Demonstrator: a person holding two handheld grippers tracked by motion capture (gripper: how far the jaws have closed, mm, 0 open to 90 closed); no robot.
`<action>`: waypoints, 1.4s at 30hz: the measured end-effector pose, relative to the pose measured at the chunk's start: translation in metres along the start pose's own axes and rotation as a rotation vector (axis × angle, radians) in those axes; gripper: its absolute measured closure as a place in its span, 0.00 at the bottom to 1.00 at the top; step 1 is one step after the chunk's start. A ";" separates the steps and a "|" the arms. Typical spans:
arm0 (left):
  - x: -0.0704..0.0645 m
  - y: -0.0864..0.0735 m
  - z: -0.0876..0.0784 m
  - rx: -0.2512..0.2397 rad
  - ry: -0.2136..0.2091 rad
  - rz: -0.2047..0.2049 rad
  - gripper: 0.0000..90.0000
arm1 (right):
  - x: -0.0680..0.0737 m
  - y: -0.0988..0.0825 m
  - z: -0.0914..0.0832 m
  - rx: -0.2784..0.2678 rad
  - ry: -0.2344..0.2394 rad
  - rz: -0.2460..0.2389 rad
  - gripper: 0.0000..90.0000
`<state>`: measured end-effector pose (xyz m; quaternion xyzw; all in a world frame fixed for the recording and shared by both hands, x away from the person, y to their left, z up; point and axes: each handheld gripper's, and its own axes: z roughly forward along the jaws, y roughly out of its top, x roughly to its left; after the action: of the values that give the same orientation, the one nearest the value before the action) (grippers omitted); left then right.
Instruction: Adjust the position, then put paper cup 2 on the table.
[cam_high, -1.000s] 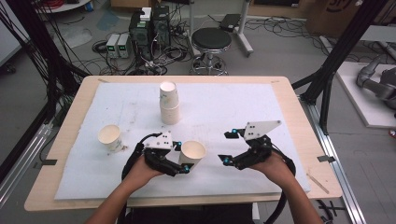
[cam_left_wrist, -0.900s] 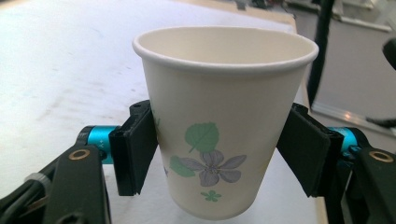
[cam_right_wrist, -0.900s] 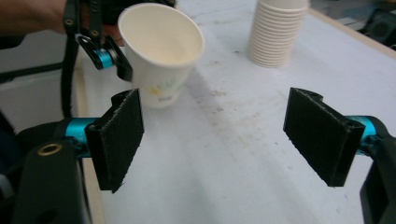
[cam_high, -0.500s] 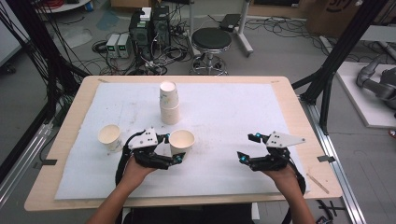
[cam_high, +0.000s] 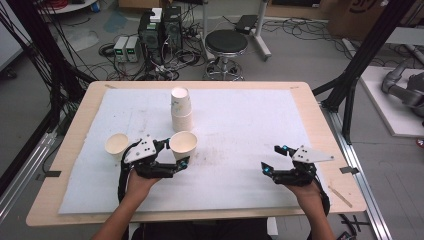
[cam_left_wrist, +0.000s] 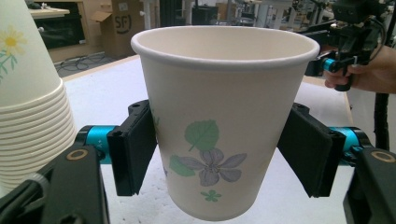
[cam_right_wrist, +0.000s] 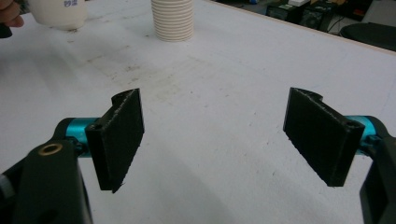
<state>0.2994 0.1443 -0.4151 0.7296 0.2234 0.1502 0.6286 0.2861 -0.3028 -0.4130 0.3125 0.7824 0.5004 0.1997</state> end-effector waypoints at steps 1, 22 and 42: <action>-0.001 0.000 0.000 0.001 0.004 0.003 0.34 | 0.000 0.000 0.000 -0.003 -0.003 0.001 0.23; -0.003 -0.006 0.010 0.030 -0.003 0.012 0.33 | 0.001 -0.003 -0.006 -0.011 -0.032 0.014 0.23; -0.001 -0.013 0.063 0.082 0.000 -0.025 0.33 | 0.002 -0.002 -0.001 -0.004 -0.018 0.006 0.23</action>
<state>0.3283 0.0919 -0.4383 0.7520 0.2383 0.1330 0.6000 0.2828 -0.3026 -0.4146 0.3189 0.7785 0.4998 0.2057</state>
